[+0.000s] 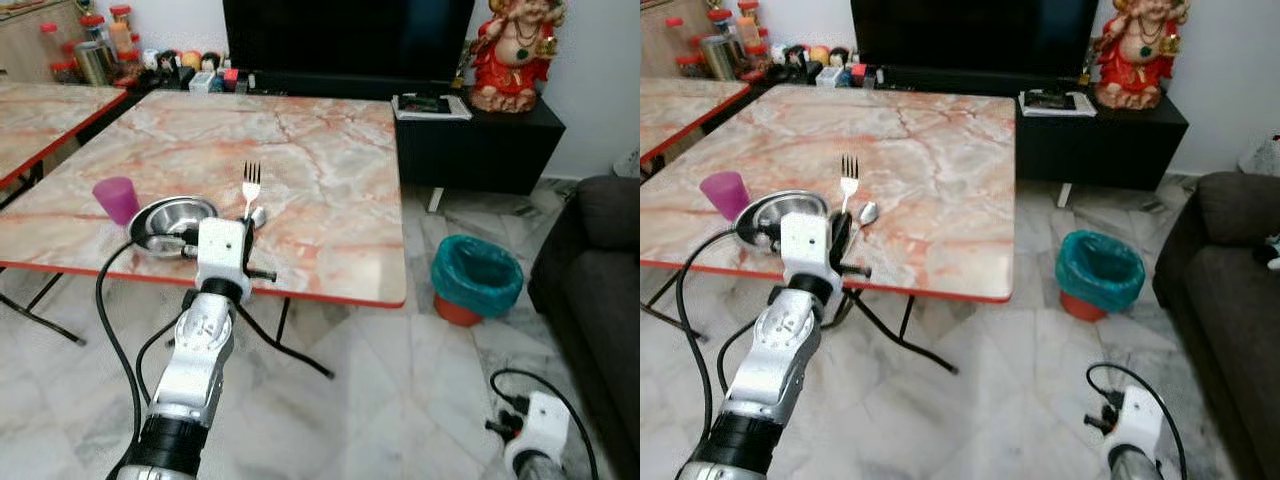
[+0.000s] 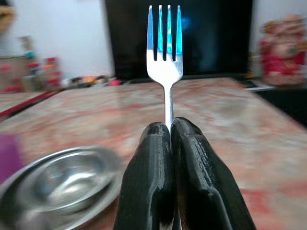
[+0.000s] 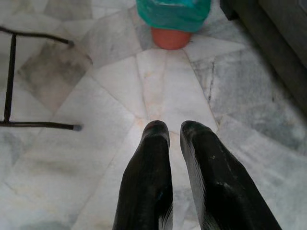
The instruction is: Setting the table
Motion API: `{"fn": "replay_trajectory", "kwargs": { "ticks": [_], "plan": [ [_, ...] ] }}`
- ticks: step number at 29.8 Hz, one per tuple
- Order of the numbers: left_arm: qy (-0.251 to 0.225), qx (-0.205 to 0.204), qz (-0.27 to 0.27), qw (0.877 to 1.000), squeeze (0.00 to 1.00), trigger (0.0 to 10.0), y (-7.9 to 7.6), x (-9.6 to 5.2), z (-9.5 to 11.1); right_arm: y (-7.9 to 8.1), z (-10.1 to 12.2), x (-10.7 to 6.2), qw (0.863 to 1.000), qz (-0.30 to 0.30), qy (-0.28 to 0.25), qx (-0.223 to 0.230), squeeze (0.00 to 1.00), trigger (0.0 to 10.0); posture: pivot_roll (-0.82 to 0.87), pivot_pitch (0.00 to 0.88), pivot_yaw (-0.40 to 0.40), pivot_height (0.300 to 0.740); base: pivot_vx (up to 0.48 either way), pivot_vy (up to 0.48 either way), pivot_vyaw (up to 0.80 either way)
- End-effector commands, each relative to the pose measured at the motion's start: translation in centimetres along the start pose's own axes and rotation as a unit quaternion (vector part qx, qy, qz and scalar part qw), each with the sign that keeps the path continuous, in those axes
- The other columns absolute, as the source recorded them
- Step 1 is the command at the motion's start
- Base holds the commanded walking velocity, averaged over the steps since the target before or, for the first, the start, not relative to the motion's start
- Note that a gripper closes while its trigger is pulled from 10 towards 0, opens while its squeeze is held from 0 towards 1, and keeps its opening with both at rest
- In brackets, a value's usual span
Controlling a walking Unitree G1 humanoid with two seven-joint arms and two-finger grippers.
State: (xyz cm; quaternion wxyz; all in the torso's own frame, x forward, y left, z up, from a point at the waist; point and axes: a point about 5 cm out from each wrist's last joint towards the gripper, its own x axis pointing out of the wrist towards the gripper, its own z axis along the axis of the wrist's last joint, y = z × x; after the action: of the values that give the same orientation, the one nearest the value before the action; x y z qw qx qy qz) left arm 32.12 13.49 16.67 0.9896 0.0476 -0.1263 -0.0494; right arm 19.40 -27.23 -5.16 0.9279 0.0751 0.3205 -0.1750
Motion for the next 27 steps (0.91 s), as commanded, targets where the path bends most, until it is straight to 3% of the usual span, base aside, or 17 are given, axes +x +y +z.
{"fn": "replay_trajectory", "kwargs": {
  "ticks": [1,11,21,27],
  "plan": [
    [0.001,0.005,0.013,1.0,0.0,10.0,1.0,0.1,0.4,0.6,0.2,0.2,1.0,0.002,0.001,0.017,0.0,10.0,0.05,0.043,-0.022,0.74,0.341,0.0,0.0],
    [-0.015,-0.002,0.018,1.0,0.0,10.0,1.1,0.7,1.5,0.7,-0.5,0.1,1.0,0.003,0.02,0.012,0.0,10.0,0.05,0.043,-0.023,0.74,0.343,0.0,0.0],
    [-0.023,-0.006,0.014,1.0,0.0,10.0,1.0,1.0,2.1,0.0,-2.5,-0.7,0.999,-0.004,0.051,0.014,0.0,10.0,0.05,0.043,-0.023,0.74,0.343,0.0,0.0],
    [-0.028,-0.012,0.013,0.999,0.0,10.0,1.0,1.1,2.5,0.4,-3.4,-1.0,0.998,-0.006,0.064,0.014,0.0,10.0,0.06,0.042,-0.023,0.74,0.347,0.0,0.0]
  ]
}}
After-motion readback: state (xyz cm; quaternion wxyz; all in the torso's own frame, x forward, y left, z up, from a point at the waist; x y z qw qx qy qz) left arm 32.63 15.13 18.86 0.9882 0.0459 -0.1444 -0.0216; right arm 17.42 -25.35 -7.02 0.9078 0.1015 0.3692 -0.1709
